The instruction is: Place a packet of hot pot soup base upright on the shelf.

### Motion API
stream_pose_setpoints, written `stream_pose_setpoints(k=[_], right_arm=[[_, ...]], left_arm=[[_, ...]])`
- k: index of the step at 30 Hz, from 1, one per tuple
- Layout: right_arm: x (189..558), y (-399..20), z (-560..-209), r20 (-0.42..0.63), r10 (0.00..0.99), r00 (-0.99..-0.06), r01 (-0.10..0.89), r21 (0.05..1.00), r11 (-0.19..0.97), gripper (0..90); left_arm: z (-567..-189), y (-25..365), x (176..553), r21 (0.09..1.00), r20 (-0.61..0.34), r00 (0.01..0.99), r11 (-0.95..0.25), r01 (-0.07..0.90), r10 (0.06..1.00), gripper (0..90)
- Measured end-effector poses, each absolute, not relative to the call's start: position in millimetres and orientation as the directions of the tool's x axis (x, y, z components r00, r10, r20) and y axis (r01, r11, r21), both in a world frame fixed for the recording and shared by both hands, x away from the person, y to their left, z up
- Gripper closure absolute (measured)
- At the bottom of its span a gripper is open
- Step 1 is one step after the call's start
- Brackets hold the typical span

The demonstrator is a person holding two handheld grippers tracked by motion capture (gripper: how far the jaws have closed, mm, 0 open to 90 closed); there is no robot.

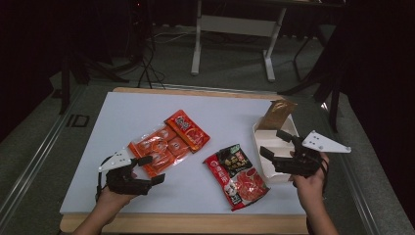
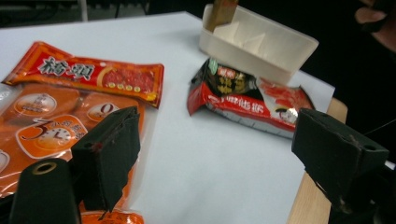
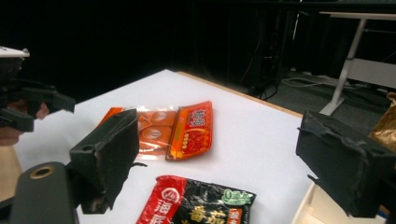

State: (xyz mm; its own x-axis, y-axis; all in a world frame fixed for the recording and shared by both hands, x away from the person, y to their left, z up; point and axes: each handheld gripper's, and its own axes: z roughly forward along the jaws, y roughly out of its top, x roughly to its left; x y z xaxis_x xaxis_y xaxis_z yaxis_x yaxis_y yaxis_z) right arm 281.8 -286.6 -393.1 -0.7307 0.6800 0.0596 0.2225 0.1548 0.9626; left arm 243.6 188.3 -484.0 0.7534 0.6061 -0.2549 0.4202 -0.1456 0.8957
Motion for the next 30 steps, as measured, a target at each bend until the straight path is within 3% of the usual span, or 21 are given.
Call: stream_pose_setpoints(k=[1, 3, 16, 19, 21, 30], right_arm=[[278.3, -283.4, -397.1, 0.081, 0.672, -0.736, 0.238, 0.961, 0.144, 11.7], [276.2, -281.7, -399.0, 0.083, 0.673, -0.735, 0.239, 0.961, 0.143, 11.7], [252.1, -279.5, -406.5, 0.099, 0.674, -0.732, 0.227, 0.968, 0.103, 13.1], [250.6, -280.1, -407.6, 0.102, 0.677, -0.729, 0.227, 0.969, 0.098, 13.2], [248.5, -280.3, -409.7, 0.101, 0.675, -0.731, 0.227, 0.969, 0.101, 13.2], [246.8, -279.6, -412.0, 0.094, 0.679, -0.728, 0.230, 0.967, 0.113, 13.3]], left_arm=[[-483.2, 185.5, 243.3, 0.897, -0.254, 0.758, -0.146, 0.417, 0.601, 24.2], [-481.9, 178.1, 243.5, 0.896, -0.254, 0.765, -0.154, 0.417, 0.592, 25.5], [-491.6, 120.7, 258.6, 0.847, -0.194, 0.795, -0.311, 0.432, 0.575, 75.2], [-498.5, 105.8, 264.5, 0.811, -0.165, 0.800, -0.383, 0.443, 0.577, 80.1], [-503.8, 97.9, 268.2, 0.790, -0.160, 0.803, -0.414, 0.453, 0.574, 87.9], [-517.9, 54.2, 279.2, 0.729, -0.137, 0.823, -0.507, 0.461, 0.552, 89.9]])
